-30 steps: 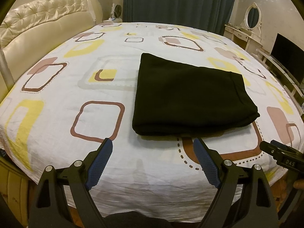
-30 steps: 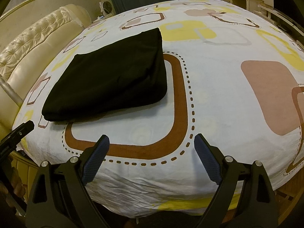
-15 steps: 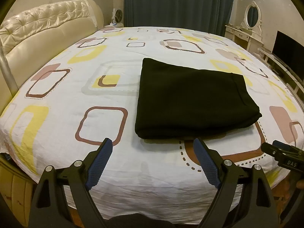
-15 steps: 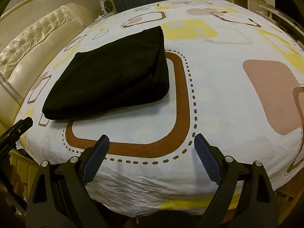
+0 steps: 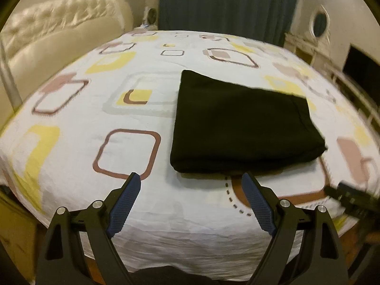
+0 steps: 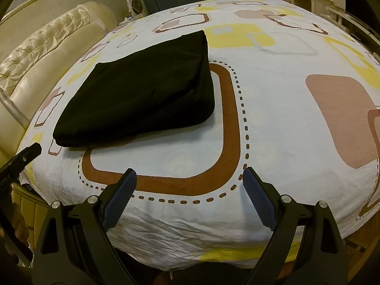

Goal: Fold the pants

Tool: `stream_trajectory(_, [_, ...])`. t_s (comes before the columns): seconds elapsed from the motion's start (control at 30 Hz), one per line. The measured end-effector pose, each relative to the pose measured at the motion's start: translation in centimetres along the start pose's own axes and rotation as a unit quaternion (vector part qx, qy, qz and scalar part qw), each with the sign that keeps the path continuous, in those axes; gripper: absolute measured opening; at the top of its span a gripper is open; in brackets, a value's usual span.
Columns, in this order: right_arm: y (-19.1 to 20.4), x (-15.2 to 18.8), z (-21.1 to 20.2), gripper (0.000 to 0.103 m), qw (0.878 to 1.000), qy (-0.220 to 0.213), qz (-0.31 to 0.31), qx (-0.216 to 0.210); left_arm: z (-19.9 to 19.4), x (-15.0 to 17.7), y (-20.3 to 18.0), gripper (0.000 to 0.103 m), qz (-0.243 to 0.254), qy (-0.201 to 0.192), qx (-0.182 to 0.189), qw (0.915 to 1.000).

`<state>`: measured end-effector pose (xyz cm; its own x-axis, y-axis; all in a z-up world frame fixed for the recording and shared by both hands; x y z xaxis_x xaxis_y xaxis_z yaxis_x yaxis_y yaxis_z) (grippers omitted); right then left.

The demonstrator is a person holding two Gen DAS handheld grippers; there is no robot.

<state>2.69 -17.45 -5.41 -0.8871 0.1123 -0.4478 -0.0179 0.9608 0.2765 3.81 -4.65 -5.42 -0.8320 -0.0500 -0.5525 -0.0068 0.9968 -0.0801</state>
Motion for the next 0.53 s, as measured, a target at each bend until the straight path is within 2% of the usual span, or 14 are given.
stream_trajectory(0.1, [0.0, 0.0, 0.0, 0.091, 1.0, -0.002, -0.003, -0.001, 0.2, -0.6, 1.4, 0.087, -0.043, 0.008, 0.032, 0.9985])
stream_trajectory(0.23, [0.2, 0.1, 0.4, 0.091, 1.0, 0.004, -0.005, -0.008, -0.2, -2.4, 3.0, 0.087, -0.038, -0.003, 0.024, 0.999])
stream_trajectory(0.27, [0.1, 0.0, 0.4, 0.091, 1.0, 0.006, -0.004, -0.01, -0.3, -3.3, 3.7, 0.088, -0.033, -0.008, 0.003, 0.9994])
stream_trajectory(0.33, [0.0, -0.7, -0.1, 0.091, 1.0, 0.002, 0.0, -0.023, -0.4, -5.6, 5.5, 0.09, -0.018, -0.027, -0.068, 0.9971])
stream_trajectory(0.43, [-0.7, -3.6, -1.4, 0.091, 0.999, -0.026, 0.004, -0.032, 0.7, -9.0, 7.4, 0.09, 0.023, -0.06, -0.111, 0.9918])
stream_trajectory(0.47, [-1.1, -5.0, -1.5, 0.092, 0.999, -0.033, 0.004, -0.033, 1.9, -10.8, 8.6, 0.09, 0.027, -0.061, -0.126, 0.9898])
stream_trajectory(0.53, [-2.8, -9.2, -1.3, 0.093, 0.998, -0.054, 0.01, -0.01, 4.2, -13.5, 10.6, 0.09, 0.017, -0.055, -0.134, 0.9893])
Point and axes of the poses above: each gripper's, at about its wrist camera, not at the fingertips, and z roughly the way its jaws point, y to its left, x to its underside, the point moved 7 cm from there along z, roughly the way its jaws point, and after that the axes turned 9 degrees about y, right-handed, at the moved point
